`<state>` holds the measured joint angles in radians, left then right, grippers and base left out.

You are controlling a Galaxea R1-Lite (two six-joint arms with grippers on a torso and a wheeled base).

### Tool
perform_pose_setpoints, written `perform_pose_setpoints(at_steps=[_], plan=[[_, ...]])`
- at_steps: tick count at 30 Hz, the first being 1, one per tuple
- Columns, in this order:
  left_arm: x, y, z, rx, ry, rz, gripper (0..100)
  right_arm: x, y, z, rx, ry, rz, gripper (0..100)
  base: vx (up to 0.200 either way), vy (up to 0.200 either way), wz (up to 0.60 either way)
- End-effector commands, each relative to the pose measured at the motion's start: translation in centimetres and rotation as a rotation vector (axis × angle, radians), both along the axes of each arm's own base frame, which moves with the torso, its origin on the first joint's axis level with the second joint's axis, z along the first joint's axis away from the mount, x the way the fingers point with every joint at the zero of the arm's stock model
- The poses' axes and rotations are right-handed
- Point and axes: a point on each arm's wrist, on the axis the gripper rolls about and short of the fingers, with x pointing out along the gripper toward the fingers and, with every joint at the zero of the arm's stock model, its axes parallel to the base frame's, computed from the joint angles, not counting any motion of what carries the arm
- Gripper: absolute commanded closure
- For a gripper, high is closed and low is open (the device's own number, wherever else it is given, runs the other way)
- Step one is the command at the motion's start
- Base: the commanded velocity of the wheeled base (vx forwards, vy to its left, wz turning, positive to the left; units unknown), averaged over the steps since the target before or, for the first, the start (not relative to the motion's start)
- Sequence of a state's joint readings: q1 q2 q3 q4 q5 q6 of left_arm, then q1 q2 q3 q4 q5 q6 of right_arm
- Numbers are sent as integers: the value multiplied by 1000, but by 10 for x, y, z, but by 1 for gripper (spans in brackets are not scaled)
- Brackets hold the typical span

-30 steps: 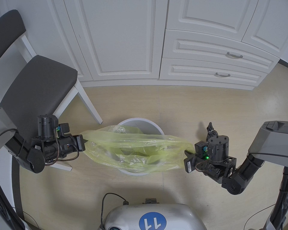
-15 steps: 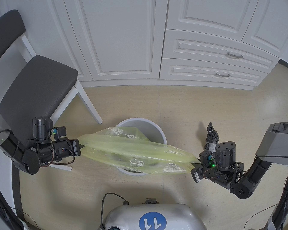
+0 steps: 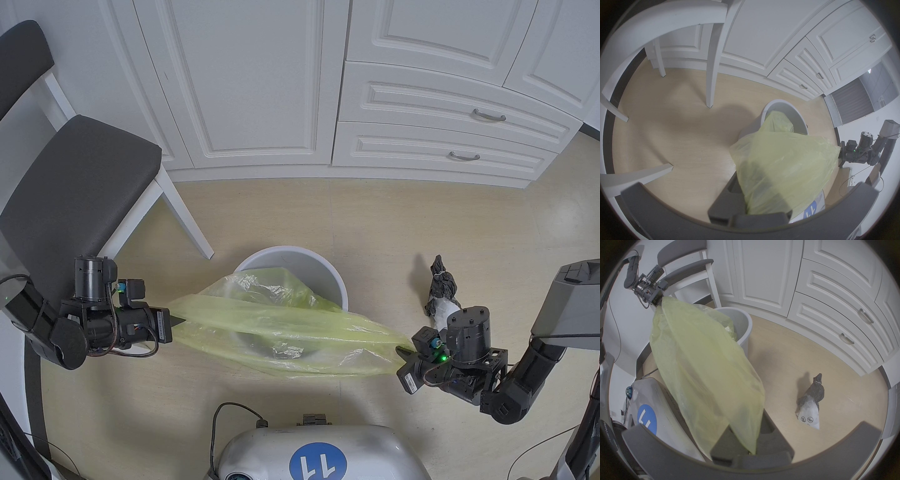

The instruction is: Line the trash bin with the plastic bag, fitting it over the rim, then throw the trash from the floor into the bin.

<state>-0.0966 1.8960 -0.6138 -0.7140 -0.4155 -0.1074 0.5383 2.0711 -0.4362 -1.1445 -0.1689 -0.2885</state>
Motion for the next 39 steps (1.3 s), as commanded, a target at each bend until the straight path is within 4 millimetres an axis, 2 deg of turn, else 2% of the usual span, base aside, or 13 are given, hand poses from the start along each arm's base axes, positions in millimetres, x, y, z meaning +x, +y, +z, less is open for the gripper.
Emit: perform_pose_setpoints(at_steps=[1, 7, 15, 16, 22, 25, 27, 29, 30, 32, 33, 35, 39], plan=[[9, -5, -21, 4, 36, -14, 100, 4, 6, -19, -21, 38, 10, 100, 0, 0, 0], [15, -11, -40, 1, 10, -26, 100, 11, 9, -27, 9, -3, 5, 100, 0, 0, 0], [16, -10, -37, -6, -30, -14, 100, 9, 6, -22, 26, -15, 16, 100, 0, 0, 0], [16, -9, -37, -7, -32, -14, 100, 9, 5, -20, 31, -18, 21, 0, 0, 0, 0], [15, -9, -32, -11, -70, -14, 100, 1, -2, -5, 62, -32, 62, 0, 0, 0, 0], [15, -10, -30, -13, -75, -16, 100, 0, -16, 7, 111, -39, 102, 0, 0, 0, 0], [15, -10, -28, -15, -90, -16, 100, 2, -33, 22, 186, -56, 179, 0, 0, 0, 0], [15, -10, -28, -15, -90, -16, 100, 2, -33, 22, 186, -56, 179, 0, 0, 0, 0], [14, -10, -28, -19, -115, -16, 100, 6, -59, 30, 280, -43, 301, 0, 0, 0, 0], [14, -11, -28, -20, -133, -18, 100, 10, -74, 30, 327, -25, 369, 0, 0, 0, 0], [14, -11, -28, -20, -133, -18, 100, 10, -74, 30, 327, -25, 369, 0, 0, 0, 0], [13, -11, -29, -21, -137, -19, 100, 14, -88, 30, 380, -10, 438, 0, 0, 0, 0], [14, -11, -29, -20, -136, -20, 100, 12, -93, 31, 408, -6, 499, 0, 0, 0, 0]])
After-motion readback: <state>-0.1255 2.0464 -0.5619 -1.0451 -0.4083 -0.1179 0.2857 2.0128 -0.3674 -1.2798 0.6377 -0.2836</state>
